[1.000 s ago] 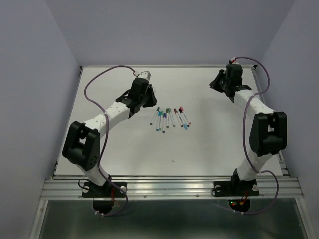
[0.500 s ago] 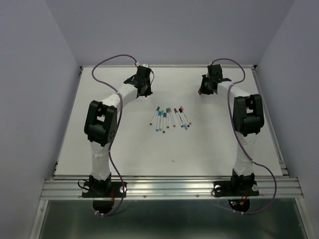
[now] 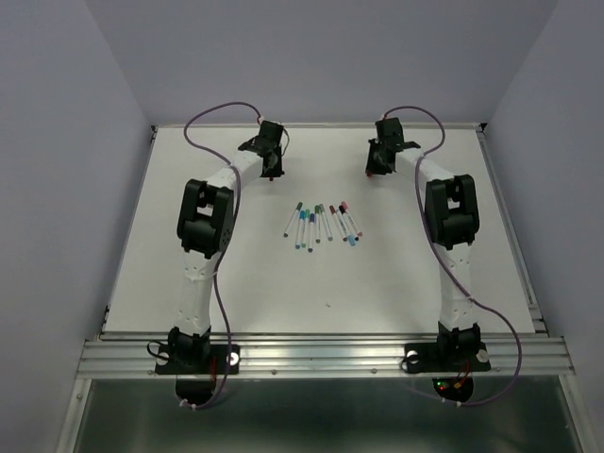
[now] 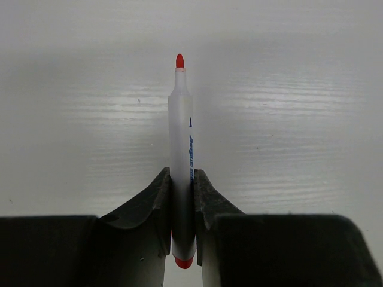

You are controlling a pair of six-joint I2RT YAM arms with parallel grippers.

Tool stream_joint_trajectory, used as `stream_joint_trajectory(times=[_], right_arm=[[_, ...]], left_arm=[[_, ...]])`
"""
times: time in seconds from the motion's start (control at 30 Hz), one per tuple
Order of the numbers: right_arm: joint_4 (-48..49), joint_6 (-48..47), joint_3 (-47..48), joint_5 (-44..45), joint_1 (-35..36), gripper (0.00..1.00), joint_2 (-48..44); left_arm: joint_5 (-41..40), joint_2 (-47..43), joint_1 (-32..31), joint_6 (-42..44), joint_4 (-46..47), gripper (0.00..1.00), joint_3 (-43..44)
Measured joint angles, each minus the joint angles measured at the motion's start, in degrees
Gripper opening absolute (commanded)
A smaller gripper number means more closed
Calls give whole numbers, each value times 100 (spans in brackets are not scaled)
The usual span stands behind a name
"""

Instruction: Open the pen caps

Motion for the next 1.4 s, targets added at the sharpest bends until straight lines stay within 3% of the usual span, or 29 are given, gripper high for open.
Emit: stream_joint_trajectory(times=[0.1,0.2,0.27,0.43,0.57,0.6,0.77,0.9,0.97,1.0,1.07,1.17,1.2,1.4], right_arm=[[-35,-13,52,70,4,22,57],[-55,-20,57,129,4,25,61],[-76,-17,57,149,4,36,61],[-76,-9,68,149,17,46,61],[-66,-9,68,151,39,51,57],[-68,-11,68,151,42,51,55],[-70,-11,63,151,44,55,44],[-92,-13,35,151,70,59,9],[-136,-15,15,155,70,66,-22],[-175,-17,7,162,72,70,-50],[-208,-39,-15,192,72,100,-105],[-273,-83,-20,286,72,100,-236],[-286,-98,-20,315,72,100,-291],[-319,-142,-66,389,72,100,-935]], left_arm=[[-9,273,33,48,-157,0,323],[-15,387,35,72,-243,8,424],[-26,417,35,81,-339,17,431],[-31,450,35,90,-398,29,433],[-31,450,35,85,-398,35,433],[-31,450,35,87,-398,41,433],[-70,450,35,85,-413,54,433],[-120,450,44,76,-424,59,417],[-142,442,61,66,-393,65,387],[-140,431,66,63,-372,73,365],[-136,393,70,55,-369,79,328],[-72,295,70,55,-369,87,208],[-44,227,70,52,-391,99,151],[39,-605,70,39,-321,99,-273]])
